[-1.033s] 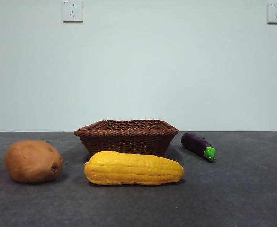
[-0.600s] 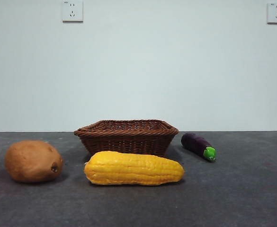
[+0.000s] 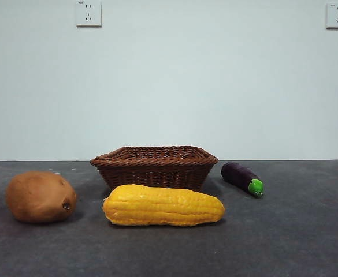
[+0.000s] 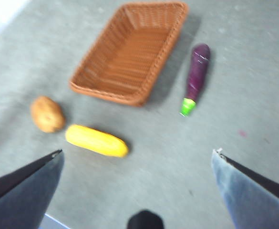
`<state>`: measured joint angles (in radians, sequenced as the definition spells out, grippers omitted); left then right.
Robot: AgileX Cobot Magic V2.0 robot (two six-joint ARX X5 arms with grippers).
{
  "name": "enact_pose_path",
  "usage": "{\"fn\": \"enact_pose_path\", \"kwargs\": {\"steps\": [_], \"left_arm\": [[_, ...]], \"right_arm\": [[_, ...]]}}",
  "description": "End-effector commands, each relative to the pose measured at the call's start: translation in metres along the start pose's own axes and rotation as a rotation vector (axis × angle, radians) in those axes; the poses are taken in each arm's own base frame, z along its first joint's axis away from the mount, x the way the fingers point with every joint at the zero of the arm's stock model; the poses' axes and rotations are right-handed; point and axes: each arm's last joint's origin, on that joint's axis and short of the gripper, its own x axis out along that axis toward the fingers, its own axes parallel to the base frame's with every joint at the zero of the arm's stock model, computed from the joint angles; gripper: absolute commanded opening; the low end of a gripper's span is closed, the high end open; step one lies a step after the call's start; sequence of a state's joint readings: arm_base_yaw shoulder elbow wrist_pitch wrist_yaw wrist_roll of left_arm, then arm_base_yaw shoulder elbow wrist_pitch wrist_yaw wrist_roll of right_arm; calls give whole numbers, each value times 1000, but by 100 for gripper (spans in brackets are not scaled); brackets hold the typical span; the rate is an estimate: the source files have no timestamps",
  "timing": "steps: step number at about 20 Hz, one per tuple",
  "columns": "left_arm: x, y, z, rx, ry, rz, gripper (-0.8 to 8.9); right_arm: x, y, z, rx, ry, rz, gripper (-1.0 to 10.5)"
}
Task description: Help me put the vegetables on the table into the basket
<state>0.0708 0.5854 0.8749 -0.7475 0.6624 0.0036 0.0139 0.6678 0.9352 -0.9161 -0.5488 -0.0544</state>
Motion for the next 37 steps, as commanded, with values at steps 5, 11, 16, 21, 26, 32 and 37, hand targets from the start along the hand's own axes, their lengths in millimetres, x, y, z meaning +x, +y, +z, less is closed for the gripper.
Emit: {"fn": "enact_pose_path", "kwargs": {"steps": [5,11,16,21,26,32,37], "left_arm": [[7,5,6,3,27,-6,632],[13,10,6,-8,56,-6,632],[16,12,6,-16,66,-5,632],[19,15,7,-25,79,-3,632],[23,18,7,-39,95,-3,632],[24,18,7,-40,97,-3,632],[25,20,7,-46,104,-3,632]], "right_arm": [[30,-9,47,42,-6,111,567],[115,-14,115,54,149,179,566],[201,-17,141,56,281,172,566],[269,-27,135,59,383,93,563],[314,-43,117,80,442,78,562],[347,-56,99,90,450,56,499],[372,-55,85,97,450,55,498]]}}
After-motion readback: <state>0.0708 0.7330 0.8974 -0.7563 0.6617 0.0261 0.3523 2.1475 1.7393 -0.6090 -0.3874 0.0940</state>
